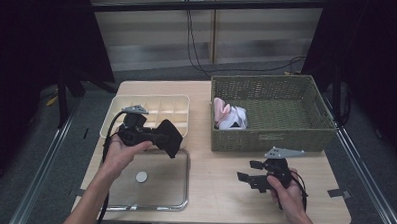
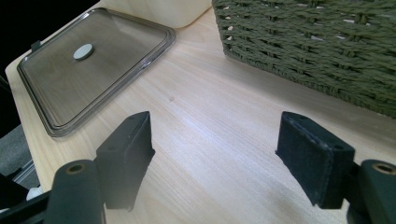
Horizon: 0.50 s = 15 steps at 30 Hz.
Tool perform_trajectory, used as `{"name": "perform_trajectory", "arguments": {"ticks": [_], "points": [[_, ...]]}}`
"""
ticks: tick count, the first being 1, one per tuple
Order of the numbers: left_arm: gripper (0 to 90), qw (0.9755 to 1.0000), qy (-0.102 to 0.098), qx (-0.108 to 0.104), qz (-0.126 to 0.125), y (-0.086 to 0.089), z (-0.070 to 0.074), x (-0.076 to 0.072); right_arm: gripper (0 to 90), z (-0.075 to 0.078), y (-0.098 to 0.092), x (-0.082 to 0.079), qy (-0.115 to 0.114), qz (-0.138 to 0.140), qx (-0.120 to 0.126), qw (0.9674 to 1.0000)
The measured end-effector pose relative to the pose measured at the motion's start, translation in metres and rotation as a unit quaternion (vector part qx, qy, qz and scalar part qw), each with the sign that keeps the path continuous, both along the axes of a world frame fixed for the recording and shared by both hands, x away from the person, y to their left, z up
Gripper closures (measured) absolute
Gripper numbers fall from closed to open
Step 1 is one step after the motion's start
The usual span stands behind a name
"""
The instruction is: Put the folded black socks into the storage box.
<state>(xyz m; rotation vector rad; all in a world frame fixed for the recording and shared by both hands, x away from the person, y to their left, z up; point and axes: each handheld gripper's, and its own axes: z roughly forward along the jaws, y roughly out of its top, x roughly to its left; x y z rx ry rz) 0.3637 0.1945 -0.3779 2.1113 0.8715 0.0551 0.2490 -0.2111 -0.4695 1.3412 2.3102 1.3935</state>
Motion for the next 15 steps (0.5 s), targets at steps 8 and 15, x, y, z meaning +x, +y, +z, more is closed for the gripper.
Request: {"name": "perform_trajectory", "arguments": {"ticks": [8, 15], "points": [[61.4, 1.0000, -0.006, 0.005, 0.005, -0.001, 0.009, 0.015, 26.1, 0.000, -0.001, 0.000, 0.003, 0.000, 0.000, 1.0000], [61.4, 0.9999, -0.009, 0.010, 0.010, -0.003, 0.011, 0.028, 25.9, 0.000, 0.000, 0.000, -0.006, 0.009, 0.005, 0.9999]]}}
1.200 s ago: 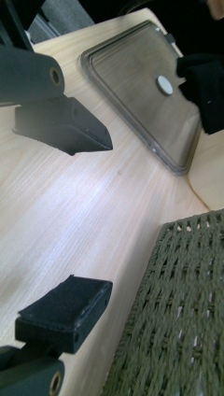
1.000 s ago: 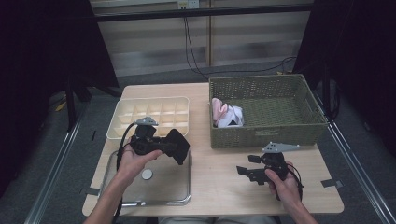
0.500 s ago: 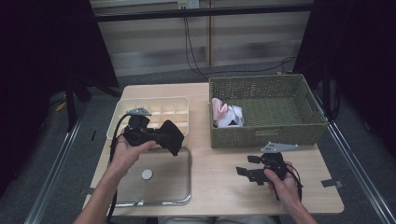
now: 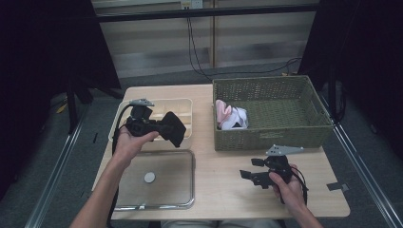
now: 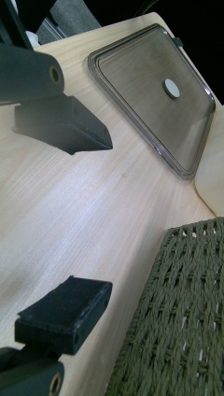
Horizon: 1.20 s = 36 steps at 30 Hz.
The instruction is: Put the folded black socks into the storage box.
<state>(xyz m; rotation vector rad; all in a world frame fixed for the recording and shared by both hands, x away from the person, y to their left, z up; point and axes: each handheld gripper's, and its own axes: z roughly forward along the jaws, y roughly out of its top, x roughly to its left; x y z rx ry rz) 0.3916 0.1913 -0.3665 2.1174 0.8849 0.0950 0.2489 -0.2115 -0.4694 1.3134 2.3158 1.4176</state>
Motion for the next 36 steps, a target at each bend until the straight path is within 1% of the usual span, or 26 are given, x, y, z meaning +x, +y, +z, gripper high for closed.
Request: {"name": "perform_trajectory", "arguments": {"ticks": [1, 2, 5, 8, 9, 12, 14, 15, 17, 18, 20, 21, 22, 23, 24, 26, 27, 28, 29, 30, 31, 32, 33, 34, 35, 36], "points": [[61.4, 1.0000, 0.000, -0.003, 0.001, -0.001, -0.001, 0.001, 25.8, 0.000, 0.000, 0.000, 0.000, 0.000, 0.002, 1.0000], [61.4, 1.0000, -0.002, -0.001, 0.003, -0.001, -0.001, 0.002, 25.8, 0.001, 0.000, 0.000, -0.002, 0.001, 0.004, 1.0000], [61.4, 0.9999, 0.001, 0.017, 0.003, -0.004, -0.004, 0.005, 25.8, 0.001, -0.001, -0.001, -0.006, 0.001, 0.005, 1.0000], [61.4, 0.9997, 0.002, 0.023, 0.007, -0.006, -0.006, 0.009, 26.3, 0.002, -0.001, -0.002, -0.008, 0.001, 0.007, 0.9999], [61.4, 0.9997, 0.002, 0.020, 0.010, -0.006, -0.006, 0.010, 26.3, 0.002, 0.000, -0.002, -0.009, 0.002, 0.007, 0.9999], [61.4, 0.9997, 0.003, 0.024, 0.007, -0.009, -0.007, 0.014, 26.3, 0.001, 0.001, -0.002, -0.010, 0.001, 0.007, 0.9999], [61.4, 0.9993, -0.002, 0.037, 0.006, -0.012, -0.007, 0.018, 26.3, 0.001, 0.001, -0.002, -0.011, 0.001, 0.007, 0.9999], [61.4, 0.9994, -0.002, 0.034, 0.005, -0.013, -0.007, 0.020, 26.3, 0.001, 0.001, -0.002, -0.012, 0.002, 0.006, 0.9999], [61.4, 0.9990, -0.007, 0.042, 0.008, -0.017, -0.006, 0.024, 26.2, 0.001, 0.001, -0.002, -0.017, 0.005, 0.008, 0.9998], [61.4, 0.9990, -0.004, 0.044, 0.009, -0.018, -0.007, 0.026, 26.2, 0.001, 0.000, -0.002, -0.016, 0.006, 0.010, 0.9998], [61.4, 0.9987, -0.004, 0.049, 0.016, -0.021, -0.008, 0.030, 26.1, 0.001, 0.001, -0.002, -0.014, 0.006, 0.007, 0.9999], [61.4, 0.9985, -0.008, 0.053, 0.015, -0.022, -0.009, 0.032, 26.0, 0.001, 0.001, -0.002, -0.013, 0.007, 0.008, 0.9999], [61.4, 0.9982, -0.005, 0.058, 0.013, -0.024, -0.010, 0.034, 26.0, 0.000, 0.001, -0.002, -0.011, 0.008, 0.007, 0.9999], [61.4, 0.9981, -0.005, 0.061, 0.013, -0.025, -0.011, 0.036, 25.8, 0.000, 0.001, -0.002, -0.011, 0.009, 0.007, 0.9999], [61.4, 0.9982, -0.004, 0.057, 0.018, -0.027, -0.012, 0.037, 25.6, 0.000, 0.001, -0.002, -0.010, 0.010, 0.006, 0.9999], [61.4, 0.9981, -0.006, 0.060, 0.010, -0.026, -0.013, 0.040, 25.5, 0.000, 0.001, -0.002, -0.009, 0.012, 0.006, 0.9999], [61.4, 0.9984, -0.007, 0.051, 0.023, -0.028, -0.014, 0.040, 25.5, -0.001, 0.001, -0.002, -0.008, 0.011, 0.006, 0.9999], [61.4, 0.9981, -0.016, 0.055, 0.024, -0.028, -0.015, 0.040, 25.4, -0.001, 0.001, -0.002, -0.006, 0.011, 0.006, 0.9999], [61.4, 0.9983, -0.016, 0.049, 0.028, -0.028, -0.016, 0.041, 25.2, -0.001, 0.001, -0.002, -0.008, 0.013, 0.005, 0.9999], [61.4, 0.9987, -0.011, 0.036, 0.034, -0.029, -0.018, 0.042, 25.1, -0.002, 0.001, -0.001, -0.007, 0.014, 0.006, 0.9999], [61.4, 0.9983, -0.011, 0.049, 0.029, -0.028, -0.019, 0.044, 25.0, -0.002, 0.001, -0.001, -0.005, 0.014, 0.005, 0.9999], [61.4, 0.9982, -0.008, 0.049, 0.033, -0.030, -0.021, 0.044, 25.0, -0.002, 0.001, -0.001, -0.005, 0.014, 0.005, 0.9999], [61.4, 0.9981, -0.008, 0.055, 0.026, -0.030, -0.023, 0.045, 25.0, -0.002, 0.002, -0.001, -0.004, 0.015, 0.005, 0.9999], [61.4, 0.9979, -0.008, 0.057, 0.029, -0.030, -0.024, 0.046, 25.0, -0.002, 0.002, -0.001, -0.003, 0.014, 0.006, 0.9999], [61.4, 0.9982, -0.004, 0.049, 0.035, -0.030, -0.026, 0.046, 24.9, -0.003, 0.002, -0.001, -0.003, 0.013, 0.006, 0.9999], [61.4, 0.9979, -0.004, 0.055, 0.034, -0.029, -0.028, 0.048, 24.9, -0.003, 0.002, -0.001, -0.003, 0.014, 0.006, 0.9999]]}}
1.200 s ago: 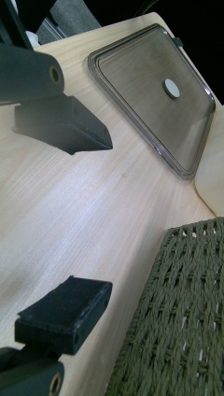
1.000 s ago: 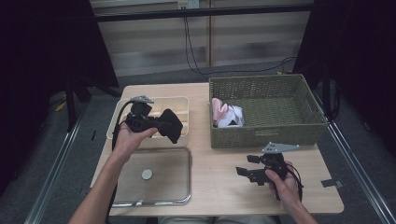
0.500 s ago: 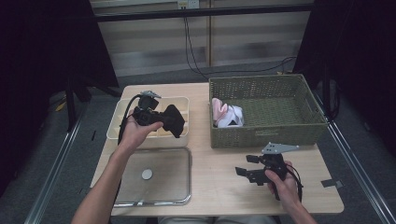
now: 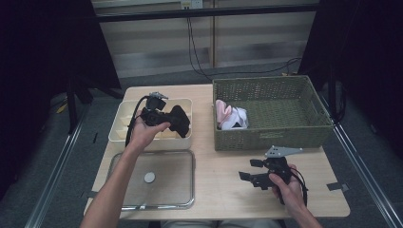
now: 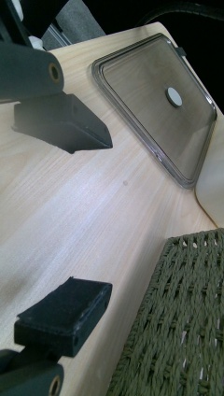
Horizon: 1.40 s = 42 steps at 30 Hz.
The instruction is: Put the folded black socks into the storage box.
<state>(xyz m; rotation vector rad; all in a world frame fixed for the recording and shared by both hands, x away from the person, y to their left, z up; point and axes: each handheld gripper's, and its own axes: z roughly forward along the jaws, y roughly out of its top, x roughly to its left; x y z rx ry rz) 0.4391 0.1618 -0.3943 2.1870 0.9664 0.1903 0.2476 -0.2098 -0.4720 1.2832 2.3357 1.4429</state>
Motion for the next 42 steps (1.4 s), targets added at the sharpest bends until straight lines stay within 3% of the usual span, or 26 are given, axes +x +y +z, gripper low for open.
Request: {"name": "perform_trajectory", "arguments": {"ticks": [4, 11, 16, 19, 24, 25, 30, 31, 33, 36, 42], "points": [[61.5, 1.0000, 0.009, 0.003, 0.000, 0.001, -0.008, 0.002, 24.8, -0.001, 0.000, 0.000, 0.002, 0.002, 0.000, 1.0000], [61.6, 0.9988, 0.034, 0.015, -0.031, -0.005, -0.017, 0.002, 24.8, -0.002, 0.001, 0.001, 0.005, 0.004, -0.001, 1.0000], [61.8, 0.9958, 0.056, 0.051, -0.052, -0.008, -0.023, 0.005, 24.7, -0.002, 0.001, 0.001, 0.005, 0.005, -0.001, 1.0000], [62.1, 0.9960, 0.059, 0.049, -0.047, -0.012, -0.028, 0.005, 23.9, -0.002, 0.001, 0.002, 0.007, 0.004, -0.002, 1.0000], [62.4, 0.9939, 0.073, 0.054, -0.062, -0.015, -0.033, 0.008, 23.9, -0.003, 0.002, 0.003, 0.010, 0.003, -0.003, 0.9999], [62.4, 0.9950, 0.073, 0.045, -0.051, -0.017, -0.034, 0.007, 23.8, -0.004, 0.002, 0.003, 0.010, 0.005, -0.003, 0.9999], [62.7, 0.9927, 0.082, 0.060, -0.065, -0.019, -0.038, 0.009, 23.5, -0.004, 0.004, 0.003, 0.010, 0.008, -0.005, 0.9999], [62.7, 0.9935, 0.083, 0.050, -0.058, -0.020, -0.040, 0.008, 23.3, -0.004, 0.004, 0.003, 0.013, 0.008, -0.004, 0.9999], [63.0, 0.9924, 0.086, 0.059, -0.066, -0.020, -0.042, 0.008, 22.9, -0.004, 0.004, 0.003, 0.013, 0.010, -0.004, 0.9999], [63.2, 0.9919, 0.099, 0.051, -0.061, -0.020, -0.045, 0.009, 22.6, -0.005, 0.004, 0.003, 0.018, 0.008, -0.005, 0.9998], [63.7, 0.9906, 0.104, 0.071, -0.054, -0.028, -0.047, 0.009, 22.3, -0.005, 0.005, 0.003, 0.018, 0.008, -0.005, 0.9998]]}}
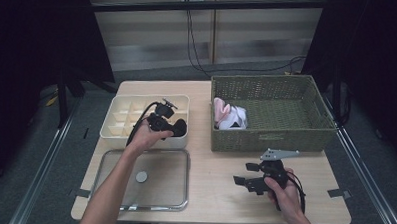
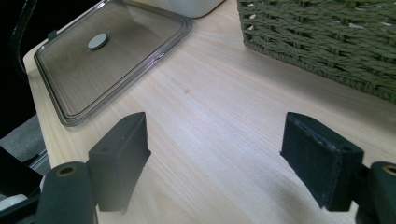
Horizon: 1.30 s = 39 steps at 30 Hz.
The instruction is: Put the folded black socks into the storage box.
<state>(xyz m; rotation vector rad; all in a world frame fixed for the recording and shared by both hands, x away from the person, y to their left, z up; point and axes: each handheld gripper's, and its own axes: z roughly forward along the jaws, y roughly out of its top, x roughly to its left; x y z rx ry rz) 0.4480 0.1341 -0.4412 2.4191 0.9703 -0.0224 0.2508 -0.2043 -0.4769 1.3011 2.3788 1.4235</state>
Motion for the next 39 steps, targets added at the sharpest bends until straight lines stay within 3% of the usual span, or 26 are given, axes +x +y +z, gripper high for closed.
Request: {"name": "perform_trajectory", "arguments": {"ticks": [6, 9, 11, 15, 21, 24, 25, 26, 29, 36, 39], "points": [[63.8, 0.9999, 0.005, 0.007, -0.011, 0.000, -0.002, 0.002, 22.1, 0.001, -0.001, 0.000, -0.008, -0.005, 0.002, 1.0000], [61.7, 1.0000, 0.007, 0.003, -0.004, 0.000, 0.000, 0.001, 22.0, 0.001, -0.002, 0.000, -0.006, -0.006, 0.002, 1.0000], [58.5, 0.9998, -0.005, 0.009, -0.015, 0.000, 0.003, -0.001, 21.9, 0.001, -0.002, 0.000, -0.005, -0.004, 0.002, 1.0000], [49.1, 0.9999, -0.009, -0.004, -0.009, 0.004, 0.010, -0.003, 21.8, 0.001, -0.002, 0.000, -0.006, -0.008, 0.001, 1.0000], [43.3, 0.9994, -0.025, -0.018, -0.014, 0.012, 0.021, 0.000, 21.9, 0.001, -0.002, 0.000, -0.005, -0.011, 0.000, 0.9999], [41.5, 0.9994, -0.023, -0.024, 0.001, 0.012, 0.019, 0.004, 21.9, 0.001, -0.001, 0.000, -0.003, -0.009, 0.000, 1.0000], [44.0, 0.9997, -0.007, -0.024, -0.008, 0.013, 0.017, 0.006, 21.9, 0.000, 0.000, 0.000, -0.002, -0.008, -0.001, 1.0000], [56.5, 0.9997, -0.004, -0.023, -0.011, 0.012, 0.015, 0.006, 21.8, 0.000, 0.000, 0.000, -0.003, -0.007, -0.001, 1.0000], [62.2, 0.9998, 0.003, -0.020, -0.004, 0.010, 0.011, 0.005, 21.8, 0.000, -0.001, 0.000, -0.002, -0.007, -0.002, 1.0000], [66.1, 0.9996, 0.023, -0.017, -0.003, 0.005, 0.000, 0.005, 21.8, 0.001, 0.001, -0.001, -0.001, -0.007, -0.001, 1.0000], [66.6, 0.9997, 0.021, -0.008, -0.007, 0.002, -0.003, 0.005, 21.8, 0.001, 0.000, -0.001, -0.001, -0.008, -0.002, 1.0000]]}}
